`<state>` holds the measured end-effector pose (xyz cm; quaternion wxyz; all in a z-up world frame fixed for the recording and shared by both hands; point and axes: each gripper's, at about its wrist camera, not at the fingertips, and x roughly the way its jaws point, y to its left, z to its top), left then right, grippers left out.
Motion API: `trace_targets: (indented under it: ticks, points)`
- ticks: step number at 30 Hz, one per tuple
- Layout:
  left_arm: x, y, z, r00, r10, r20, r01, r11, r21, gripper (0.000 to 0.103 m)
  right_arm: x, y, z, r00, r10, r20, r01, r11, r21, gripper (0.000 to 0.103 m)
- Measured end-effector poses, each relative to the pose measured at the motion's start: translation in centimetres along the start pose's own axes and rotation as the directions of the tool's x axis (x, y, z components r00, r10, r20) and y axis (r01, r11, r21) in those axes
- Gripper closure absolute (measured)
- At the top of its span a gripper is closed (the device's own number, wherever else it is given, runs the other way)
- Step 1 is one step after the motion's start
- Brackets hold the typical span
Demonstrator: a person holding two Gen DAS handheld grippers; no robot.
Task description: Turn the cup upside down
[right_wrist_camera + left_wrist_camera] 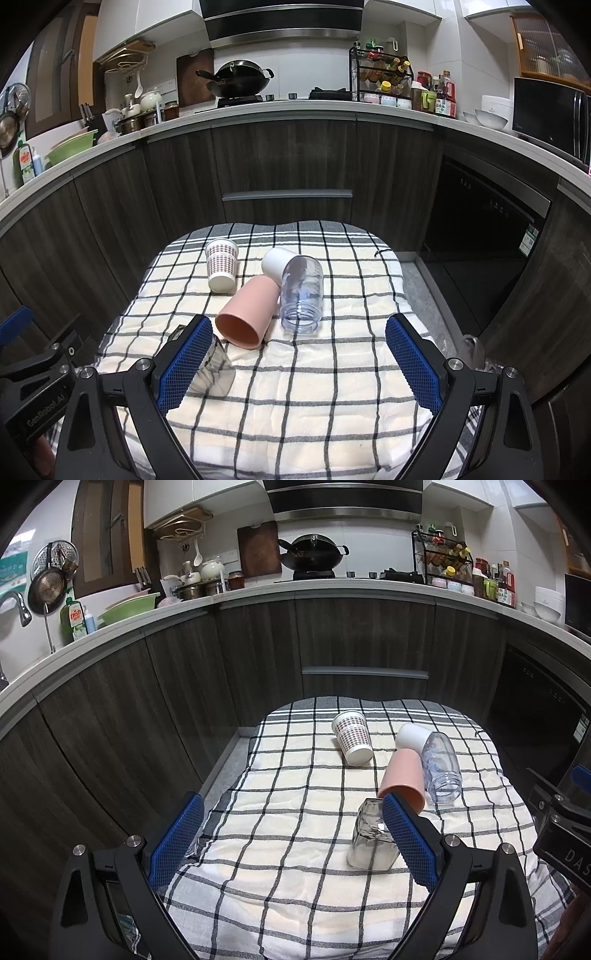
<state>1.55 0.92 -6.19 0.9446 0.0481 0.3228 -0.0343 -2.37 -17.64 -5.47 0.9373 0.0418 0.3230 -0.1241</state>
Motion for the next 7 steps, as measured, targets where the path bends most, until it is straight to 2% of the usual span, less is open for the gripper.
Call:
trace_targets:
  ticks: [7]
  points:
    - [0.15,-0.05,-0.11,1.0,-0.004,-0.006,0.004,1.0,0.002,0.002,0.01,-0.05,0.01,1.0,-0.002,0.002,0.002,1.0,0.0,0.008]
